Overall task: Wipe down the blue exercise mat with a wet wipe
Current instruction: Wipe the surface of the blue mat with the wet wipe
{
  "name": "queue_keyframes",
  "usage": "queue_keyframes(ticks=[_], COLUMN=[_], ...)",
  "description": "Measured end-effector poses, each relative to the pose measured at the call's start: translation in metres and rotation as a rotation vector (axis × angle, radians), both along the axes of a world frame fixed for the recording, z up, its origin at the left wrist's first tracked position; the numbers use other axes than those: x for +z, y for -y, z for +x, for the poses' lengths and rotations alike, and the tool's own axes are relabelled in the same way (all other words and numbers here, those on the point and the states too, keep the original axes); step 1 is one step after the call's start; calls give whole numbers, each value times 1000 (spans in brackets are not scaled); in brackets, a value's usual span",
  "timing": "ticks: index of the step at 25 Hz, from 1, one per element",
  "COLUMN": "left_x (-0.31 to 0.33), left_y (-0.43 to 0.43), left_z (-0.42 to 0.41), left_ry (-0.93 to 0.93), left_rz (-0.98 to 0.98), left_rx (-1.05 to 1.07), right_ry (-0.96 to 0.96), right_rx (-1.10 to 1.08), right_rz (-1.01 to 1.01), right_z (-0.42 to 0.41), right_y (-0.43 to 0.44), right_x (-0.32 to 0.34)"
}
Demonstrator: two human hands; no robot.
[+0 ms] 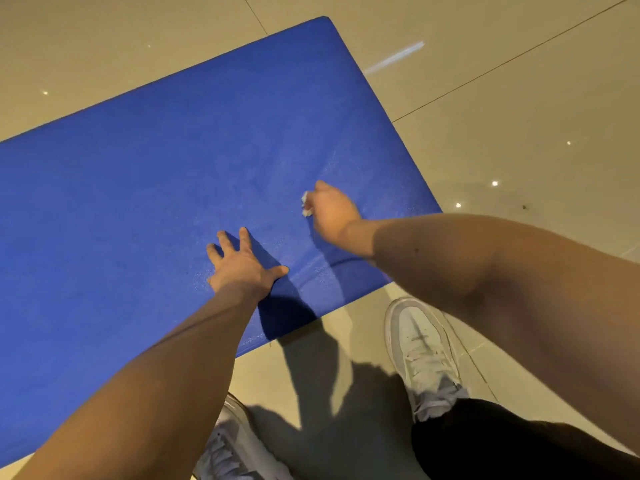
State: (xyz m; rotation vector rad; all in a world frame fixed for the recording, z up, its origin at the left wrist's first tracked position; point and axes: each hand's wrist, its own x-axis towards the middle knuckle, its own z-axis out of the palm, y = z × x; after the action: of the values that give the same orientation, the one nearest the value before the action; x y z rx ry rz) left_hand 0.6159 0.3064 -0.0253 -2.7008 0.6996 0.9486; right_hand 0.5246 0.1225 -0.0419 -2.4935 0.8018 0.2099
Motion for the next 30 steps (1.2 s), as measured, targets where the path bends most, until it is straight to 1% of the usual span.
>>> queue_keyframes(ticks=[1, 3, 5, 7, 9, 12, 14, 16, 20, 23, 24, 25, 28, 30], left_x=[-1, 2, 3, 5, 6, 3, 2, 1, 6, 8, 9, 10, 7, 6], left_y=[1, 2, 4, 2, -5, -13, -13, -11, -11, -11, -12, -14, -17, -15], left_z=[-2, -4, -7, -11, -17, -27, -29, -30, -32, -40, -43, -45, -50, -50], left_ry=[-14, -11, -9, -15, -12, 4, 14, 6, -4, 3, 4, 0, -20, -18], left_rz=[-6, 0, 4, -2, 9, 19, 31, 37, 27, 13, 14, 17, 33, 52], left_rx=[8, 24, 39, 44, 20, 2, 1, -2, 9, 28, 28, 26, 12, 12], right_ry=[-20, -39, -22, 26, 83, 93, 104, 58, 20, 22, 35, 48, 26, 41], right_rx=[-56, -189, -291, -318, -233, -35, 78, 111, -149, -307, -291, -224, 54, 169], right_rz=[-39, -57, -52, -42, 11, 36, 27, 10, -48, -26, -8, 15, 96, 100], right_z=[-12, -31, -32, -22, -13, -12, -20, -34, -76, -69, -61, -52, -36, -37], right_y=[19, 44, 41, 15, -27, -70, -55, -22, 38, 22, 6, -14, -71, -73], right_x=[-1, -6, -9, -8, -9, -5, -5, -3, -16, -17, -16, -16, -14, -12])
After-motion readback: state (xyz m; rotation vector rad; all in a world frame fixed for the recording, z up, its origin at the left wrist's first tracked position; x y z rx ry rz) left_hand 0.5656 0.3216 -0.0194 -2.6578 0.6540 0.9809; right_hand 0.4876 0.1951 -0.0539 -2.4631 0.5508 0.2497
